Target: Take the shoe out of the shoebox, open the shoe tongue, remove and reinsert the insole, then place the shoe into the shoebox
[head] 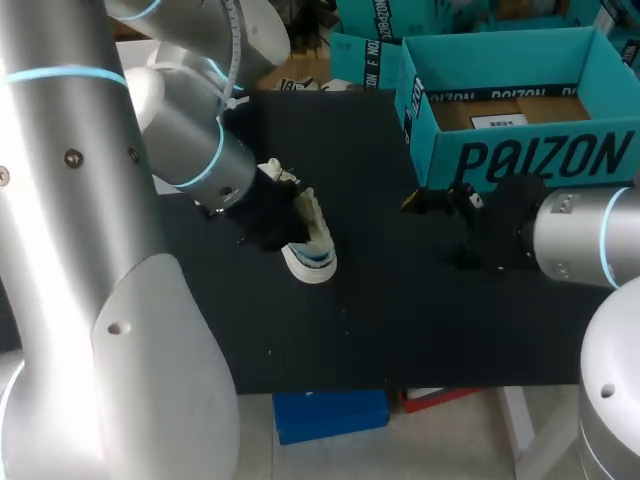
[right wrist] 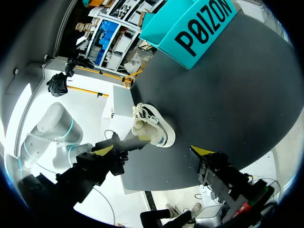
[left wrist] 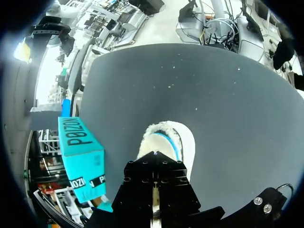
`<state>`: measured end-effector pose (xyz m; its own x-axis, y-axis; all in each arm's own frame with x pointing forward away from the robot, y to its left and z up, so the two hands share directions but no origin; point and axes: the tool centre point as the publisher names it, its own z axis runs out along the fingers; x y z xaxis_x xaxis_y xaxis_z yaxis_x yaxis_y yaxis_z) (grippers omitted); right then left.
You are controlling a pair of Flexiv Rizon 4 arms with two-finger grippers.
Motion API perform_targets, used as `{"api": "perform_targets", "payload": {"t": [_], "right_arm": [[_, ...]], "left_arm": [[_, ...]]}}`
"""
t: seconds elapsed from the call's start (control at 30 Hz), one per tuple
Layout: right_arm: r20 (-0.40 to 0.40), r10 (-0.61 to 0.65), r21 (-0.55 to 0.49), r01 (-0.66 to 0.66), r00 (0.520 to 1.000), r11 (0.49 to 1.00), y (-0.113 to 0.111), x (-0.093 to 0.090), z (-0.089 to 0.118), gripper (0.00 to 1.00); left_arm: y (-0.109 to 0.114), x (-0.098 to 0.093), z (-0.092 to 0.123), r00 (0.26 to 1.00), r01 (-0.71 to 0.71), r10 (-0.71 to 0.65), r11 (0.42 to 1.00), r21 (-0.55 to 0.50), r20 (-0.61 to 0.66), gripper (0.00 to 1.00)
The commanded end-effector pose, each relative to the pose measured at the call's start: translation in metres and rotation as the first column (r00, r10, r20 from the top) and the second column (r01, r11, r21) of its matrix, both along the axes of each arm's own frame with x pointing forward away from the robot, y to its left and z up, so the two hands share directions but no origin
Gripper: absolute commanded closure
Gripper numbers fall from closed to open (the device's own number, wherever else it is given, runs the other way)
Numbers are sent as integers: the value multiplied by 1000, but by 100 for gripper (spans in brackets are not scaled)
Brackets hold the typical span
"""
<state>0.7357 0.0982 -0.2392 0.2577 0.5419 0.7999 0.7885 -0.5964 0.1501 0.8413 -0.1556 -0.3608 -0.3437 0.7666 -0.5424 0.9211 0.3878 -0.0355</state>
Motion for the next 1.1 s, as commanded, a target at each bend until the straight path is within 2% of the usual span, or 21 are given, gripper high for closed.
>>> {"api": "perform_targets", "payload": {"t": [0.03, 0.17, 0.2, 0.23, 0.3, 0.4, 0.47, 0.53, 0.63, 0.67, 0.7, 0.73, 1.1], "right_arm": [[-16, 22, 20, -21, 1000, 1000, -6, -2, -1, 0], [-16, 22, 20, -21, 1000, 1000, -6, -2, -1, 0], [-16, 22, 20, -21, 1000, 1000, -6, -2, -1, 0], [-16, 22, 20, -21, 1000, 1000, -6, -2, -1, 0], [-16, 22, 20, -21, 1000, 1000, -6, -2, -1, 0], [-16, 22, 20, -21, 1000, 1000, -6, -2, -1, 0], [-16, 22, 20, -21, 1000, 1000, -6, -2, -1, 0], [-16, 22, 20, -21, 1000, 1000, -6, -2, -1, 0], [-16, 22, 20, -21, 1000, 1000, -6, -2, -1, 0], [-16, 22, 20, -21, 1000, 1000, -6, -2, -1, 0], [-16, 22, 20, -21, 1000, 1000, -6, -2, -1, 0], [-16, 22, 20, -21, 1000, 1000, -6, -2, -1, 0], [-16, 22, 20, -21, 1000, 1000, -6, -2, -1, 0]], "left_arm": [[0, 12, -8, 954, 32, 131, 848, 528, -269, 100], [3, 30, -7, 906, -196, 329, 885, 422, -268, 100], [4, 34, -7, 900, -216, 332, 902, 373, -282, 100], [6, 36, -4, 864, -274, 394, 890, 364, -312, 100], [11, 40, 0, 854, -310, 416, 889, 336, -313, 100], [14, 39, 9, 793, -367, 475, 872, 323, -382, 100], [15, 40, 14, 740, -420, 535, 841, 341, -408, 100], [15, 43, 20, 700, -474, 566, 824, 310, -436, 100], [14, 46, 30, 753, -492, 526, 849, 193, -394, 100], [14, 46, 30, 753, -492, 526, 849, 193, -394, 100], [14, 46, 30, 753, -492, 526, 849, 193, -394, 68], [14, 46, 30, 753, -492, 526, 849, 193, -394, 0], [14, 46, 30, 753, -492, 526, 849, 193, -394, 0]]}}
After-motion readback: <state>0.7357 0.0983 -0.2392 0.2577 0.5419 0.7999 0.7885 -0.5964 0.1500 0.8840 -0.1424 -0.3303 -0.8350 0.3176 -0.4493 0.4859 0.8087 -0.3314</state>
